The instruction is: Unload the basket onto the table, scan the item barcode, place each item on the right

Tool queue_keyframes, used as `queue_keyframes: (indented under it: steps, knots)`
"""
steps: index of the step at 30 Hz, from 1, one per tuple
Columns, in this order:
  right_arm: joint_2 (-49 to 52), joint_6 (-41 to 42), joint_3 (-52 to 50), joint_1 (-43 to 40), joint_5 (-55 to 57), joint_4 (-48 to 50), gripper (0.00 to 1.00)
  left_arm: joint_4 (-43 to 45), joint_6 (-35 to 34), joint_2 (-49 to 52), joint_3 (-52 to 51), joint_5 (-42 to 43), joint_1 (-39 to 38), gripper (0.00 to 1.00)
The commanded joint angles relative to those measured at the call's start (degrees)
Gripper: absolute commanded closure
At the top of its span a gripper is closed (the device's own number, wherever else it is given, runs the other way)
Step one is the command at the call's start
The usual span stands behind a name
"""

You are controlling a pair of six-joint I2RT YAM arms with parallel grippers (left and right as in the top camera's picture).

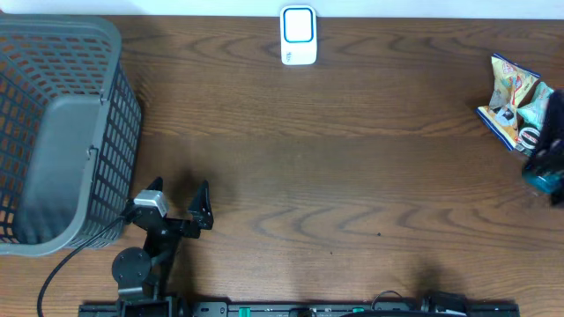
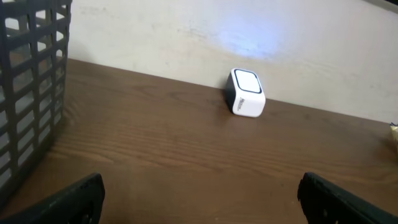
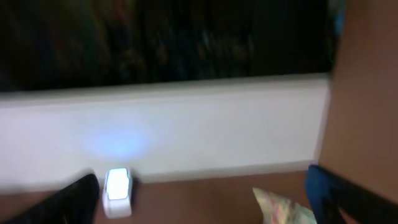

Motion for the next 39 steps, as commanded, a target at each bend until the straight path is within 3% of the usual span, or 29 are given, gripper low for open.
queue_keyframes:
  steps: [1, 5, 10, 15, 25, 29, 33, 39]
  knots:
    - [-9.7, 0.3, -14.9, 2.0, -0.9, 8.0, 0.01, -1.8, 0.1, -0.3, -1.1, 0.5, -0.2, 0.02]
    - [-23.2, 2.4, -42.4, 2.1, -1.4, 28.0, 0.01, -1.8, 0.1, -0.3, -1.1, 0.5, -0.2, 0.02]
    - [-34.9, 5.6, -66.9, 2.1, -1.1, 47.7, 0.01, -1.8, 0.1, -0.3, -1.1, 0.5, -0.2, 0.02]
    - [-42.1, 7.3, -82.0, 2.1, 1.7, 55.7, 0.01, -1.8, 0.1, -0.3, -1.1, 0.5, -0.2, 0.02]
    - [-48.6, 9.4, -97.1, 2.1, 7.2, 56.8, 0.01, -1.8, 0.1, -0.3, -1.1, 0.5, -0.2, 0.02]
    - [-48.6, 9.4, -99.9, 2.1, 7.2, 56.8, 0.01, -1.8, 0.1, -0.3, -1.1, 0.5, -0.2, 0.02]
    - [-48.6, 9.4, -99.7, 2.1, 6.9, 45.5, 0.01, -1.8, 0.1, -0.3, -1.1, 0.5, -0.2, 0.02]
    - [-47.8, 9.4, -99.7, 2.1, 6.8, 46.2, 0.01, -1.8, 0.1, -0.3, -1.1, 0.5, -0.2, 0.02]
